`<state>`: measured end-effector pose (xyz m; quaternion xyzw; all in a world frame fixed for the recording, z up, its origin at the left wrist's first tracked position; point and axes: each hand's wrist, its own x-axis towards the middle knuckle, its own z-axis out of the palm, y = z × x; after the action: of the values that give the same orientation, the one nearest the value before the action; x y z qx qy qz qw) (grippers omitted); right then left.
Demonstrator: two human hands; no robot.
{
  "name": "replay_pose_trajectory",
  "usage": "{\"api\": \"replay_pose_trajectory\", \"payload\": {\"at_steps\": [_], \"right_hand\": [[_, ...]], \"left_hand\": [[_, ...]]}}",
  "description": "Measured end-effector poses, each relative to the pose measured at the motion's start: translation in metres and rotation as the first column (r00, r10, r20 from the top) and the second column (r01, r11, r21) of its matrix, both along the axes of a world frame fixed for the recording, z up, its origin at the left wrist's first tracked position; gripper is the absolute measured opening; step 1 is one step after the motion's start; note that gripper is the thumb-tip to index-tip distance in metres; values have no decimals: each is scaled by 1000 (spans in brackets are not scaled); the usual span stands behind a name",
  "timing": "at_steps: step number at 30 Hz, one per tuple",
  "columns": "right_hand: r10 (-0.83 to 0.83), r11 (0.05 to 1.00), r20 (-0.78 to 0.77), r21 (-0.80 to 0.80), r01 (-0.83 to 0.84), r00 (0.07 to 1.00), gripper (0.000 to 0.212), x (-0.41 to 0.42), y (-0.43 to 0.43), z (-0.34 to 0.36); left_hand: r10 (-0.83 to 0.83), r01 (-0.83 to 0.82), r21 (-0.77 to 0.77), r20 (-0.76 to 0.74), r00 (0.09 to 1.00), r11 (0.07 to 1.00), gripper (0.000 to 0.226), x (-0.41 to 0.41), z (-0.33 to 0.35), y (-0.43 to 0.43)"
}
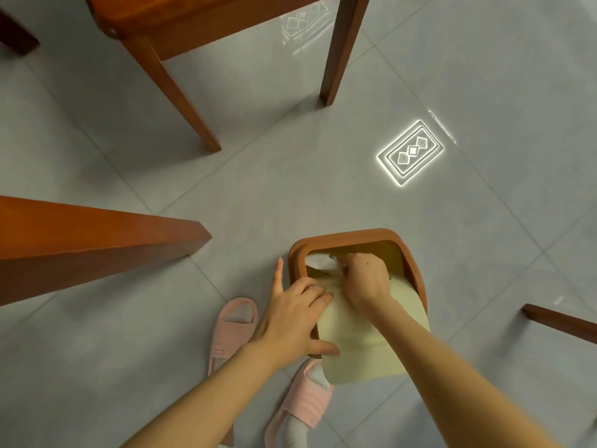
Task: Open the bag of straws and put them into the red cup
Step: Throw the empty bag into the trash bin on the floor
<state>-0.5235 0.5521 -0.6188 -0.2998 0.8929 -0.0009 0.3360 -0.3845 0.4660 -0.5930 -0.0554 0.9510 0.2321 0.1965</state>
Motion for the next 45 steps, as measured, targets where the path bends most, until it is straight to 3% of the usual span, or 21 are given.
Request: {"api": "replay_pose_trajectory", "payload": {"at_steps": [4,7,9,11,15,21,27,33,37,39,42,45], "right_hand": [[144,963,182,200,-180,973,42,2,4,7],[106,877,379,399,-266,919,52,-5,-7,-3],[1,821,427,516,-244,904,57,-8,-15,-10],[-25,794,385,568,-216,922,60,-8,-19,-7],[306,805,137,491,-333,942,52,4,-1,19],[238,883,-56,429,-192,970,58,2,1,19],[89,887,59,449,-106,994,71,-2,-6,-7],[79,825,-47,563,-39,996,79,-13,3,5],[-30,899,-130,430,84,991,49,-11,13,14],[-173,939,-171,270,215,970,36,-2,26,16],[-404,915,-107,-50,401,908,34,10,57,18],[-355,935,-205,-110,338,912,32,22,87,16]], "left_hand": [[-7,6,-14,-17,1000,1000,89,0,0,1],[-12,11,-38,-28,1000,999,89,-1,-2,1],[-24,23,-45,-33,999,999,89,0,-4,1],[-30,28,-45,-36,999,999,89,1,-5,1],[-38,31,-117,-59,998,993,92,-1,-4,6],[-35,18,-258,-59,998,966,99,4,-4,19],[-48,21,-344,-69,996,939,99,8,-5,22],[-115,64,-379,-114,987,923,98,5,-14,33],[-158,86,-401,-152,976,912,98,6,-21,37],[-210,133,-391,-163,964,911,97,12,-22,37],[-297,209,-391,-178,938,896,89,21,-23,37],[-345,263,-392,-155,926,882,86,28,-22,33]]}}
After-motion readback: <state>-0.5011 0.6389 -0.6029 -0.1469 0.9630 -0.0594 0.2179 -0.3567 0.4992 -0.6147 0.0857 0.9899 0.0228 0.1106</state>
